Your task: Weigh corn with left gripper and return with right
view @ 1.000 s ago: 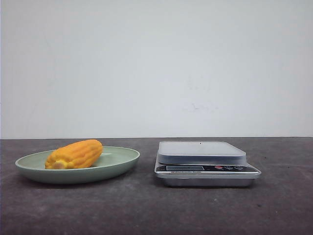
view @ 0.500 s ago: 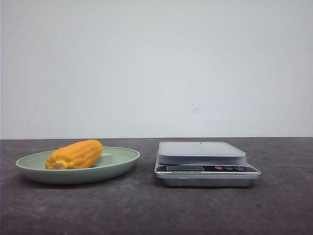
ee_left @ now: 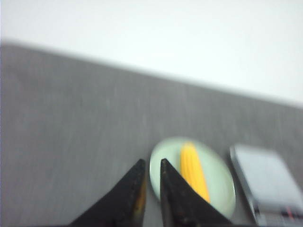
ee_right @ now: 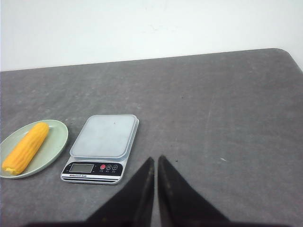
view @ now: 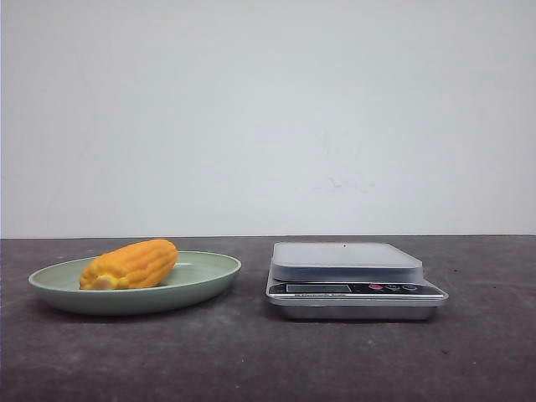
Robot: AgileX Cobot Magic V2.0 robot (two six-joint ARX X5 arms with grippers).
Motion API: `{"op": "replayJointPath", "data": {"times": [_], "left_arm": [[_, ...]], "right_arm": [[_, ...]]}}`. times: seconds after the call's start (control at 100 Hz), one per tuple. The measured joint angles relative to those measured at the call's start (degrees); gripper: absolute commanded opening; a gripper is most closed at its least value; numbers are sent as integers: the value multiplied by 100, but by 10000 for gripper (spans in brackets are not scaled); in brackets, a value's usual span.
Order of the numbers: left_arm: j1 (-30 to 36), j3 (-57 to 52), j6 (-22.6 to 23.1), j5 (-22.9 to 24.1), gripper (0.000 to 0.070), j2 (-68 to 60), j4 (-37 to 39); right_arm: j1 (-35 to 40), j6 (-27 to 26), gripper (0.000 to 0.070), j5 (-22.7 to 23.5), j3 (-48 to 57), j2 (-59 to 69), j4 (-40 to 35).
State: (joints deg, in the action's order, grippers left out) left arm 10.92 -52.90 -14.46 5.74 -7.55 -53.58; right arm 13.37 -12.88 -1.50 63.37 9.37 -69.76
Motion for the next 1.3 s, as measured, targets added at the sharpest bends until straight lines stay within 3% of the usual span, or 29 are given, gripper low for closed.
{"op": "replayJointPath", "data": {"times": [0.2,0.51,0.87,1.06,1.2,1.3], "left_arm": [[-490,1958,271,-138,3,531,2415],[-844,4218,415,-459,3,723,4223],[-844,5112,911,-459,3,719,5108],[-855,5112,1075,-459,3,732,5034],[-855,5112,1104,-459,3,730,4295],[-855,5110,1143,-459,3,719,4306]], "right_arm": [[0,-2,7,-2,0,0,2],[2,-2,7,-2,0,0,7],[0,-2,7,0,0,0,7],[0,-2,7,-2,0,0,7],[0,-2,7,-2,0,0,9],[0,-2,7,-2,0,0,11]]}}
